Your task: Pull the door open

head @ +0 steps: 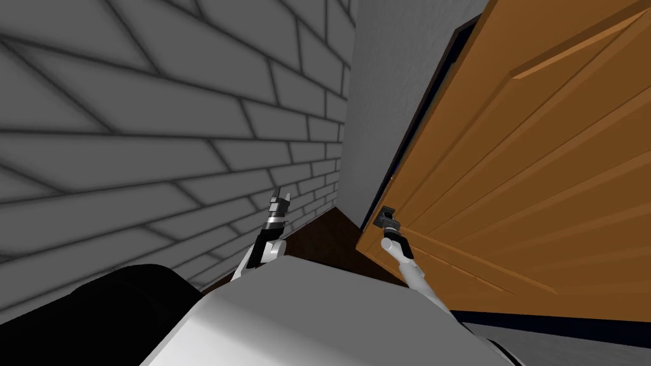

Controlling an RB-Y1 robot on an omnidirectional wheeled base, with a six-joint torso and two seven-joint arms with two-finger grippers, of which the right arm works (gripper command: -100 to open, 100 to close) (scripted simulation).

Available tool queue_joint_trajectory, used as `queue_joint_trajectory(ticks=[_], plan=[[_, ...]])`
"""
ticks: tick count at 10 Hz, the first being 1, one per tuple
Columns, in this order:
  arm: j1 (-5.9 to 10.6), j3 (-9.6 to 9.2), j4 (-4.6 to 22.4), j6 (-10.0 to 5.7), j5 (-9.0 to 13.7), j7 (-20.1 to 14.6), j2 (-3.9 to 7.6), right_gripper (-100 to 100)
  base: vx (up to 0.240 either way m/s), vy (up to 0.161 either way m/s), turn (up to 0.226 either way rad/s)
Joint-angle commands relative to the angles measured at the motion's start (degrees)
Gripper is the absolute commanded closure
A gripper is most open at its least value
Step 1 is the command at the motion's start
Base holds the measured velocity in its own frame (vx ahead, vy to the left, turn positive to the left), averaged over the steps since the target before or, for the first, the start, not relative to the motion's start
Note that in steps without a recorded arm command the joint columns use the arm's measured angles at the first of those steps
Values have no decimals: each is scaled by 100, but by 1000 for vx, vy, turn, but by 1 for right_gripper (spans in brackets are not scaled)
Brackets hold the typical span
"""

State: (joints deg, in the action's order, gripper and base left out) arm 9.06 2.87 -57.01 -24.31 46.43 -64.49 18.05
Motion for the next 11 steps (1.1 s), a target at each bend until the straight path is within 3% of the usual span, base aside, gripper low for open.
queue_joint_trajectory(ticks=[1,11], plan=[[0,0,0,0,0,0,0,100,-112,-13,38],[-201,-647,-307,34,-94,-529,322,100,-214,-48,108]])
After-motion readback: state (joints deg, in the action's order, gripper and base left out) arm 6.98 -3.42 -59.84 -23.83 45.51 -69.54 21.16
